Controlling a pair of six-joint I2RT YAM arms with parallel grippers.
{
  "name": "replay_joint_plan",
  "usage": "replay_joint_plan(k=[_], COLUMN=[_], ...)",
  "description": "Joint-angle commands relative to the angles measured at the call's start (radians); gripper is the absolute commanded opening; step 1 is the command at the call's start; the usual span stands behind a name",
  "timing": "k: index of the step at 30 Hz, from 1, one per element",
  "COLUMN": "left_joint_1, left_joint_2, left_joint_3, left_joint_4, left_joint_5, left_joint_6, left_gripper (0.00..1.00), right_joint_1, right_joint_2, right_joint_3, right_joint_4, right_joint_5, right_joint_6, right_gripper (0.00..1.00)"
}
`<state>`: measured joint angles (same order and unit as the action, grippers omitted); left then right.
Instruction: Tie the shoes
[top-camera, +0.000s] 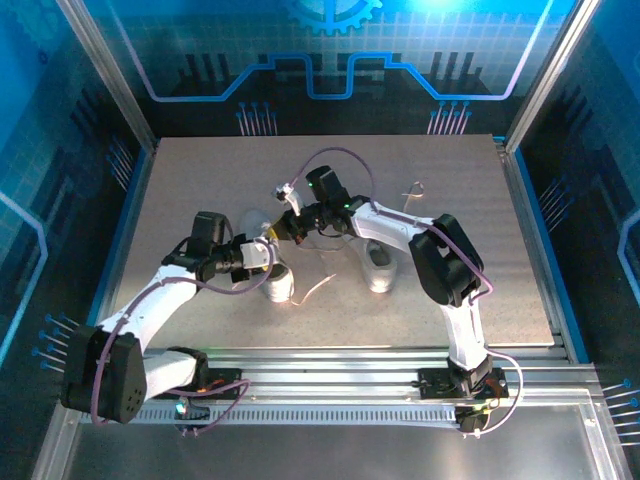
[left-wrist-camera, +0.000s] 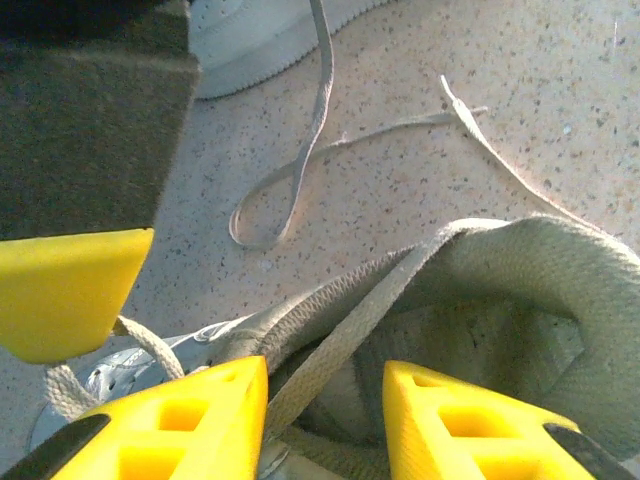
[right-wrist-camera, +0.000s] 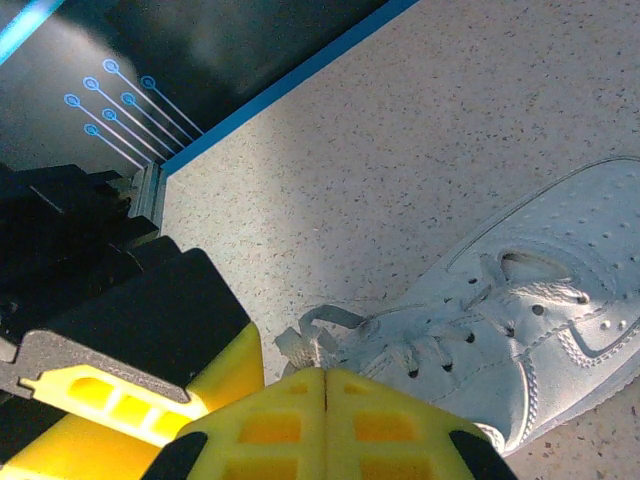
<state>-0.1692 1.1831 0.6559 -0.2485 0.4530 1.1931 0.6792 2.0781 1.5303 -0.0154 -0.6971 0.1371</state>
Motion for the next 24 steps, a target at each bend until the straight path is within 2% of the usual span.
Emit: replay_joint_plan(k=[1,7,9,12,13,18,20,21,24], left_joint_1=[-0.02,-0.035,-0.035,-0.035,-0.035,-0.032,-0.033,-0.033,-0.033], left_joint_2=[0.012,-0.002,-0.017,-0.038,-0.042,-0.056,-0.056,-0.054,-0.048], left_joint_3=[0.018,0.001,-0.011,-0.013,-0.012,-0.002,0.002,0.005,0.005], left_joint_4=[0.006,0.02,0.039,0.052,0.052,0.039,0.022,0.012,0.005], left_joint_5=[-0.045,-0.105,-0.123,-0.131,-0.132,-0.132,-0.119,-0.115,-0.117], left_joint_6=[0.084,0.092,0.078,0.048,0.037,0.024,0.043,0.052,0.064], left_gripper=[0.36,0.27,0.19,0.01,0.0,0.0,0.21,0.27,0.28], right_joint_1=[-0.01,-0.01,-0.009,-0.009,-0.01,-0.011,-0.013,-0.014,-0.015], right_joint_2=[0.023,0.023,0.02,0.013,0.01,0.002,0.002,0.003,0.008], right_joint_3=[0.029,0.025,0.025,0.017,0.016,0.011,0.012,0.014,0.017], right_joint_4=[-0.021,-0.029,-0.028,-0.026,-0.026,-0.033,-0.039,-0.042,-0.052], right_joint_5=[-0.028,-0.028,-0.028,-0.025,-0.027,-0.025,-0.026,-0.024,-0.025], right_joint_6=[-0.02,-0.028,-0.029,-0.031,-0.031,-0.043,-0.047,-0.048,-0.052], right_gripper=[0.0,0.0,0.0,0.0,0.0,0.0,0.0,0.0,0.0])
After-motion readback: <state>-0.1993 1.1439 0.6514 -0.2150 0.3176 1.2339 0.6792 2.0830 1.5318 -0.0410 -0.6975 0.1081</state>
